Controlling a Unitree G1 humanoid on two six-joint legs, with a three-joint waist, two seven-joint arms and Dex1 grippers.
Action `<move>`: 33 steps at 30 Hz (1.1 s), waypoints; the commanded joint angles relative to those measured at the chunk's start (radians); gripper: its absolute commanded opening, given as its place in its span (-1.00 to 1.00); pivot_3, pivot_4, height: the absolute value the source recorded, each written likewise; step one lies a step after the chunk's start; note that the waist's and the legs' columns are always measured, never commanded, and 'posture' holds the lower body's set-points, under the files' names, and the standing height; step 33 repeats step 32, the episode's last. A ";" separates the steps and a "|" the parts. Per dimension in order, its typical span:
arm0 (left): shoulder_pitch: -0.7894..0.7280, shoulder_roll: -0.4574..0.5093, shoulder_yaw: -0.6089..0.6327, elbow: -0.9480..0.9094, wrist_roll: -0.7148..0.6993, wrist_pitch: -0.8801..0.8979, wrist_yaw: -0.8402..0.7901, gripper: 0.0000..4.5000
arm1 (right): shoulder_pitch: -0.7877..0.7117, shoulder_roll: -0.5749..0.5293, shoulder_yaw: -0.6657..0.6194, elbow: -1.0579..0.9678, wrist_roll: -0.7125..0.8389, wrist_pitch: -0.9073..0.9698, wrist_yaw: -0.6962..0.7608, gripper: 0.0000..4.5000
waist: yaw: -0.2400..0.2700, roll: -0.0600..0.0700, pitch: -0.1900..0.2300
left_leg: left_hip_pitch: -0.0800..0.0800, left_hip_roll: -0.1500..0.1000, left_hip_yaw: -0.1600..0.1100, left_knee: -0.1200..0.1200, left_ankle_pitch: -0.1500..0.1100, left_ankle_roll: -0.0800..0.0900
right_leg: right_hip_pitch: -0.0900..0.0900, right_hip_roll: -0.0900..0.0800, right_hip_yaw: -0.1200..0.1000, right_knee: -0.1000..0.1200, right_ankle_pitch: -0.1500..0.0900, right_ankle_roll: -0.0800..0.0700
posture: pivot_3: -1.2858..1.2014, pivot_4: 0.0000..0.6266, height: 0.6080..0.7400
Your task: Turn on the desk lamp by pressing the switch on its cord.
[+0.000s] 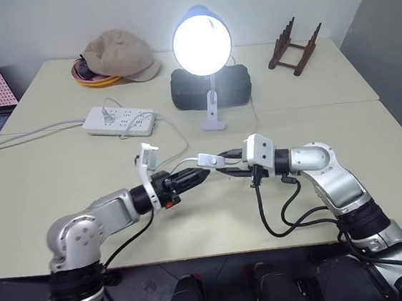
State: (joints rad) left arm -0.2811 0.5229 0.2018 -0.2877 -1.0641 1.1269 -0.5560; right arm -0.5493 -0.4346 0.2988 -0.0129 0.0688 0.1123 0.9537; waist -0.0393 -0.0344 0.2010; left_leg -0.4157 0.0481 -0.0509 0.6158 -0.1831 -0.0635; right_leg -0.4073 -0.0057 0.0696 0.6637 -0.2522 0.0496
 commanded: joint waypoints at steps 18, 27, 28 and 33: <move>0.043 0.414 -0.089 -0.170 0.452 -0.449 -0.325 1.00 | -0.188 -0.016 -0.032 0.316 0.072 0.062 0.225 0.52 | 0.001 0.001 0.001 | -0.002 0.000 0.003 -0.005 0.000 0.000 | -0.004 -0.001 0.001 -0.002 0.000 0.000 | 0.03 -0.52 1.00; -0.072 0.439 -0.065 -0.039 0.416 -0.381 -0.394 1.00 | -0.042 -0.267 -0.158 -0.138 0.268 0.321 0.330 0.99 | 0.005 0.001 0.002 | -0.002 0.000 0.002 -0.005 0.000 0.000 | -0.004 -0.001 0.000 -0.002 -0.003 -0.003 | 0.03 -0.52 1.00; -0.078 0.452 -0.072 -0.018 0.429 -0.392 -0.417 1.00 | -0.017 -0.299 -0.180 -0.178 0.281 0.340 0.330 0.99 | 0.002 0.001 0.002 | -0.002 0.000 0.003 -0.005 0.000 0.000 | -0.004 -0.001 0.001 -0.002 -0.003 -0.003 | 0.03 -0.52 1.00; -0.099 0.470 -0.094 0.023 0.452 -0.413 -0.469 1.00 | 0.037 -0.349 -0.218 -0.257 0.308 0.393 0.290 0.99 | -0.001 0.001 0.002 | -0.001 0.000 0.003 -0.005 0.000 0.000 | -0.005 -0.001 0.001 -0.001 -0.003 -0.004 | 0.03 -0.52 1.00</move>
